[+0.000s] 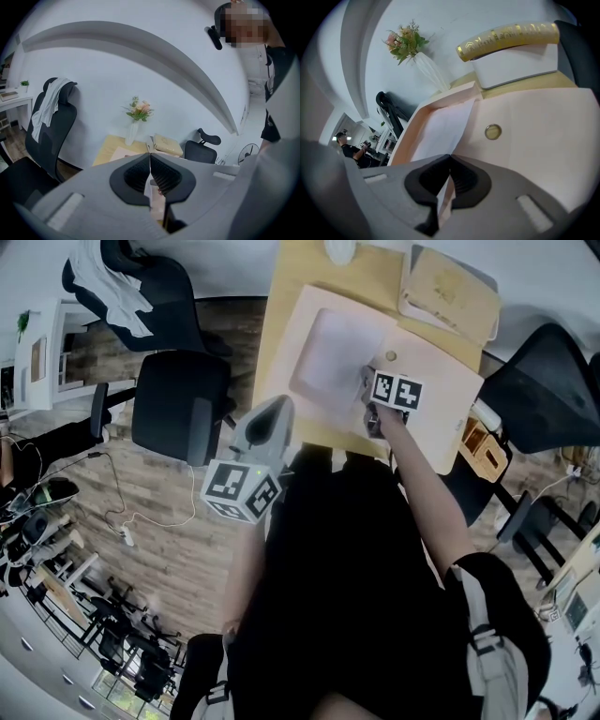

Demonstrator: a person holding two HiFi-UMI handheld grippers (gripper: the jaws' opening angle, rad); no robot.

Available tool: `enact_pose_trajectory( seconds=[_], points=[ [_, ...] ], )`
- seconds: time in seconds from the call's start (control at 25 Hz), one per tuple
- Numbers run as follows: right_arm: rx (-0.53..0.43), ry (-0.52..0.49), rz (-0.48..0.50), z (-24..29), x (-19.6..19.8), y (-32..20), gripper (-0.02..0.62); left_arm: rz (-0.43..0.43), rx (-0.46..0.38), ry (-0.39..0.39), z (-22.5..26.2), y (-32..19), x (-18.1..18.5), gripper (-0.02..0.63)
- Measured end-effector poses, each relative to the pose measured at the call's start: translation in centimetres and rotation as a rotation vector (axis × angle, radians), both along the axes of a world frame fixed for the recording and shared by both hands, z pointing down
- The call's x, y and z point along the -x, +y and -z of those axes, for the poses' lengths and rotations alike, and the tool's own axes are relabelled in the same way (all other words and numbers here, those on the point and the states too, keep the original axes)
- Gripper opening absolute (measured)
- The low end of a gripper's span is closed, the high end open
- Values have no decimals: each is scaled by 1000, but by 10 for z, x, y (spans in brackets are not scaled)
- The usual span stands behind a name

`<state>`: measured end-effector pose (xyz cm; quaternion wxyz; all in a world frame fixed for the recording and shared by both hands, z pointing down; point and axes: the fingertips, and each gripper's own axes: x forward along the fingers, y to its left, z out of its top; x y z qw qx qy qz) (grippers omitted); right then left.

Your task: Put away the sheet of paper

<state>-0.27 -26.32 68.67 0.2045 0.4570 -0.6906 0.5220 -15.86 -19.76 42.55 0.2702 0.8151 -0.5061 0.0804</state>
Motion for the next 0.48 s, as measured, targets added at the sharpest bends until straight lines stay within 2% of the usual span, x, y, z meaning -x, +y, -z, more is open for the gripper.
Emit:
enact_pose_trajectory(
  seconds=[0.16, 0.48],
  points=[
    [-18, -5, 52, 3, 0, 1, 9, 5, -6, -9, 3, 1, -7, 11],
    [-54, -42, 120, 10, -9, 4, 76, 28, -10, -25, 7, 11, -34, 11]
  ],
)
